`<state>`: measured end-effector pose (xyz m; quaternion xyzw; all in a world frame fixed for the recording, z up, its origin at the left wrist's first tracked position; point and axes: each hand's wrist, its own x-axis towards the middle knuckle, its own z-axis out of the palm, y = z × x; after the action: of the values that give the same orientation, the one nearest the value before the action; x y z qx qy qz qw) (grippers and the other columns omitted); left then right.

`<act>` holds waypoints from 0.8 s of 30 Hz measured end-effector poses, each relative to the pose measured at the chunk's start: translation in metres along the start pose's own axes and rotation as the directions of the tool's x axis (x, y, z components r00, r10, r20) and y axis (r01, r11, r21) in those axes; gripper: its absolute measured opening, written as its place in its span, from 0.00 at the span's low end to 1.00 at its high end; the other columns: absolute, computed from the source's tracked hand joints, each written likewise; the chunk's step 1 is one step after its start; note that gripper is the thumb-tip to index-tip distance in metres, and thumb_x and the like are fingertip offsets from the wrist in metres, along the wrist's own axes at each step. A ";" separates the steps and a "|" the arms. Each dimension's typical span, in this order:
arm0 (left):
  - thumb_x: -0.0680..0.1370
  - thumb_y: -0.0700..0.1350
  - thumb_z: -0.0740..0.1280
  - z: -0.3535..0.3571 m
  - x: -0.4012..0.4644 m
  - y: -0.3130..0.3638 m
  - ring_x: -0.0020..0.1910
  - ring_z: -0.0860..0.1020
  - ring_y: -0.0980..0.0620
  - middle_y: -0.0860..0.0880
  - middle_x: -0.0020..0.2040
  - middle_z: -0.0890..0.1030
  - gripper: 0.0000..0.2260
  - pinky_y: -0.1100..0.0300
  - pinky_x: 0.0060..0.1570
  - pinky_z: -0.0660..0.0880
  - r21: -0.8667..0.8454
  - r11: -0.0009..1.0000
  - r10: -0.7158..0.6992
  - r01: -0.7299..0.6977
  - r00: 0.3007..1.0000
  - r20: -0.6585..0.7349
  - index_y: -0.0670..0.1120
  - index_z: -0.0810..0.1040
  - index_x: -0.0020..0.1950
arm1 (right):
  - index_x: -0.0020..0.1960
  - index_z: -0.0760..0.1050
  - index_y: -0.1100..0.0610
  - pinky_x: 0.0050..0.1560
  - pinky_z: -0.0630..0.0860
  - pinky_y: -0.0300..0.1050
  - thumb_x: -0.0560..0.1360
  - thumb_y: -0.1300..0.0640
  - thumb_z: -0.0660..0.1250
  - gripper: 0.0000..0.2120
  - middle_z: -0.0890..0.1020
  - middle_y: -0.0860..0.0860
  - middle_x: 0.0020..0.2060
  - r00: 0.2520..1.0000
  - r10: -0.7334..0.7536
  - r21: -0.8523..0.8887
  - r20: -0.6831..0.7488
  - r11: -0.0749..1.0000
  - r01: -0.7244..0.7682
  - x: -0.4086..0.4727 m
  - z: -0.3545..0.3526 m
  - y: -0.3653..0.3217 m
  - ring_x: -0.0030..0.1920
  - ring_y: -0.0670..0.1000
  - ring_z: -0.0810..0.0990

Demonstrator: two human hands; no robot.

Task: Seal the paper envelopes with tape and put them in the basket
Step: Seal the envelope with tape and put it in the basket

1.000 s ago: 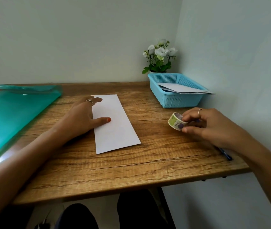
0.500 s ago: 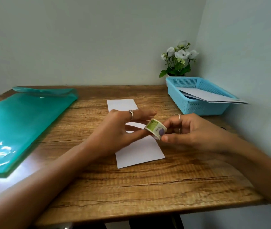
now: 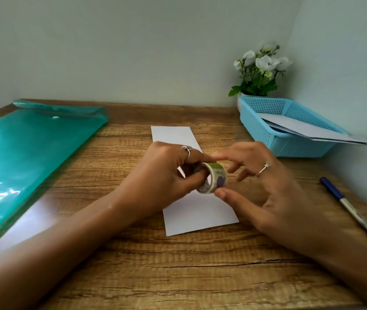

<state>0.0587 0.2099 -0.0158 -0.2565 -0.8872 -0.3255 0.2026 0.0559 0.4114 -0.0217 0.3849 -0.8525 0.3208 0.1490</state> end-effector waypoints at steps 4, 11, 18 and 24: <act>0.74 0.42 0.70 0.001 0.000 0.000 0.41 0.79 0.61 0.56 0.38 0.81 0.07 0.72 0.36 0.75 0.018 1.000 0.016 -0.017 1.000 0.018 0.48 0.83 0.50 | 0.63 0.74 0.47 0.53 0.71 0.30 0.74 0.49 0.65 0.18 0.74 0.44 0.56 0.991 -0.115 -0.045 -0.067 0.993 0.112 0.000 0.003 0.000 0.53 0.38 0.73; 0.74 0.41 0.70 0.001 0.000 0.001 0.36 0.80 0.61 0.54 0.41 0.83 0.09 0.70 0.34 0.77 -0.032 0.999 0.003 -0.002 0.999 0.031 0.49 0.83 0.53 | 0.59 0.77 0.53 0.51 0.76 0.37 0.73 0.52 0.67 0.15 0.78 0.48 0.52 0.977 -0.169 -0.037 -0.127 0.985 0.166 0.001 0.002 -0.003 0.52 0.43 0.77; 0.74 0.41 0.70 0.000 -0.001 0.004 0.35 0.78 0.62 0.57 0.38 0.80 0.09 0.70 0.39 0.76 0.073 0.996 0.050 -0.052 0.998 0.033 0.48 0.83 0.53 | 0.54 0.77 0.52 0.52 0.78 0.41 0.73 0.51 0.67 0.11 0.78 0.44 0.51 0.994 -0.068 0.159 -0.083 0.984 0.080 0.002 0.002 -0.002 0.54 0.47 0.79; 0.72 0.45 0.66 0.000 -0.001 0.006 0.33 0.74 0.67 0.60 0.37 0.76 0.11 0.75 0.35 0.71 0.105 0.990 0.084 -0.089 0.995 0.054 0.46 0.84 0.52 | 0.51 0.76 0.51 0.53 0.77 0.41 0.73 0.50 0.65 0.09 0.75 0.41 0.50 0.998 -0.056 0.184 -0.005 0.981 0.056 0.004 0.003 -0.002 0.53 0.47 0.78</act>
<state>0.0632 0.2135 -0.0128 -0.2914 -0.8962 -0.2619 0.2079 0.0542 0.4064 -0.0208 0.4208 -0.8080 0.3941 0.1217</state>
